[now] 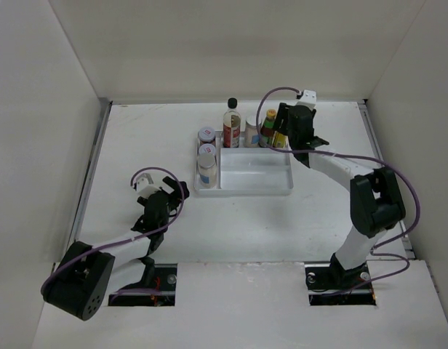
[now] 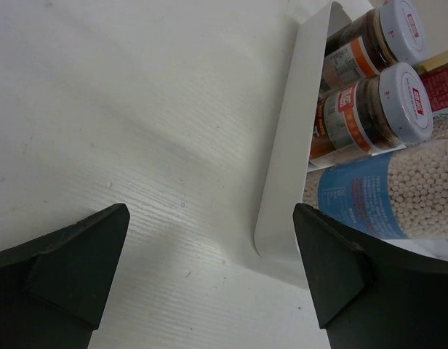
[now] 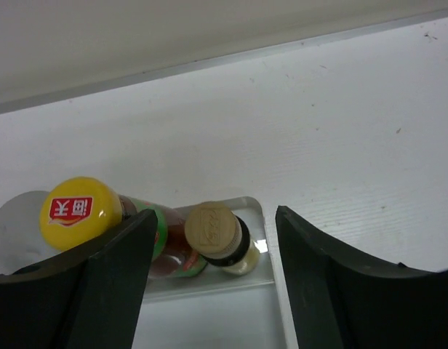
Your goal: Organize the condiment bottles
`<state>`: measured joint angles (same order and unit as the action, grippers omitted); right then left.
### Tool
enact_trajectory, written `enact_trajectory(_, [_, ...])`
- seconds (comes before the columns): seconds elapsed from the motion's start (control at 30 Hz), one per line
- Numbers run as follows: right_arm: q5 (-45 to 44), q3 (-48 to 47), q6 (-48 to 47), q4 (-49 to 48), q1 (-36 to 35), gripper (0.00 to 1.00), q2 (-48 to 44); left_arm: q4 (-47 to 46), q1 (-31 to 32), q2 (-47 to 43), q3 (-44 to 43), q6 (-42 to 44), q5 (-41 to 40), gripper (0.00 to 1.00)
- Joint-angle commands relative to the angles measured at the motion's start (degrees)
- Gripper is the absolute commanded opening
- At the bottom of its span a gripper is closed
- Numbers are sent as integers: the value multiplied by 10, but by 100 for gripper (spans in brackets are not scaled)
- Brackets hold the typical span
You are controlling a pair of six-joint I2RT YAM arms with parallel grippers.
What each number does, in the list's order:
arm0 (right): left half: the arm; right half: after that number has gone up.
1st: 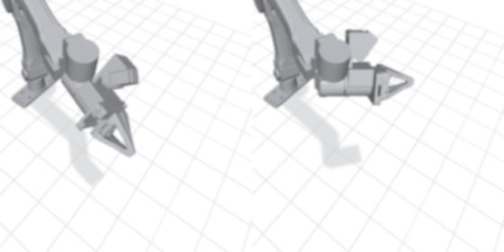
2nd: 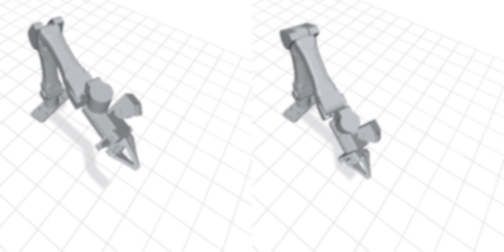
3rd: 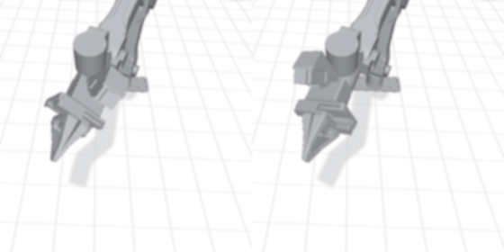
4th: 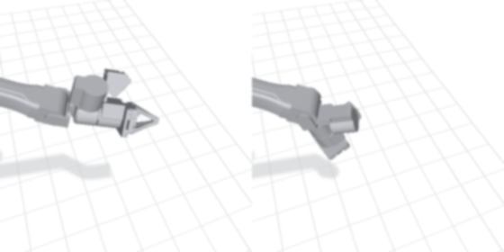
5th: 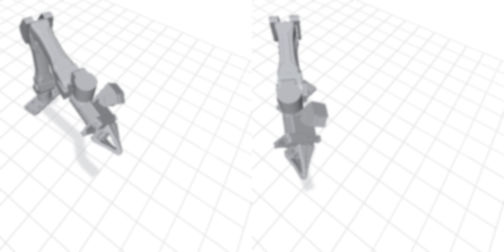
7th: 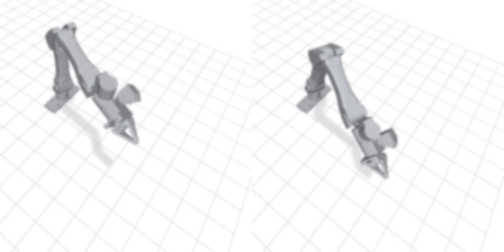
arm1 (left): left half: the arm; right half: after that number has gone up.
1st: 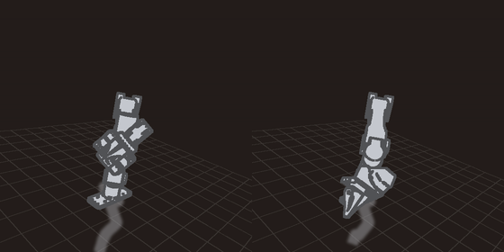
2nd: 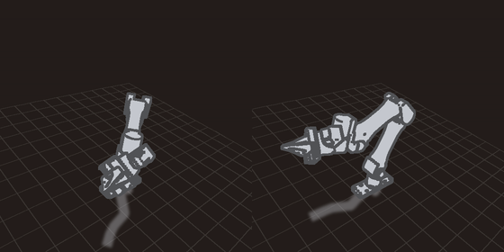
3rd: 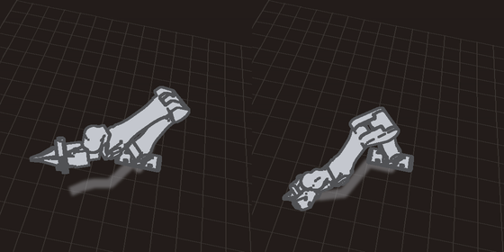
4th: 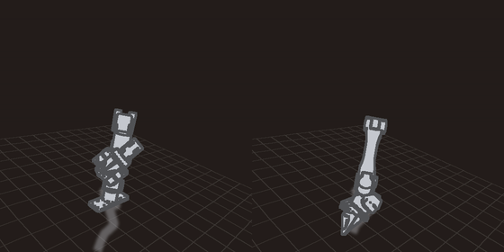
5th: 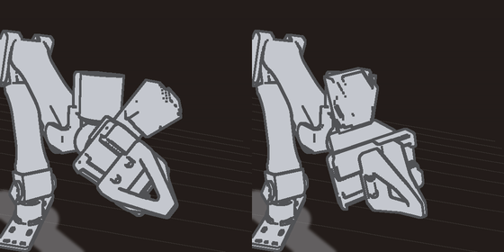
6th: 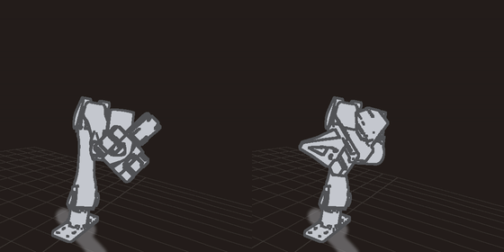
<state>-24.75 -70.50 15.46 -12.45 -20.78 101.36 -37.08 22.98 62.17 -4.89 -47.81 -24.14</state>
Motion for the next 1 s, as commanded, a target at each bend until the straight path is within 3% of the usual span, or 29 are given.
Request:
enact_trajectory(0.0, [-12,32,20,-35,-5,77,-86,-24,-4,-13,0,0,0,100])
enact_trajectory(0.1, [-16,87,43,-35,7,88,-147,-26,-5,-6,-1,1,-4,100])
enact_trajectory(0.13, [-20,112,57,-37,17,100,-171,-26,-6,-3,-3,1,-4,100])
enact_trajectory(0.27, [-15,220,128,-56,63,100,-246,-27,-6,7,-7,4,0,100])
enact_trajectory(0.43, [6,317,196,-92,80,100,-274,-10,-8,23,-24,6,15,100])
enact_trajectory(0.73, [30,405,238,-151,92,100,-271,205,-51,4,-101,6,33,100])
enact_trajectory(0.97, [34,463,266,-176,92,100,-311,266,-80,-73,-104,10,43,100])
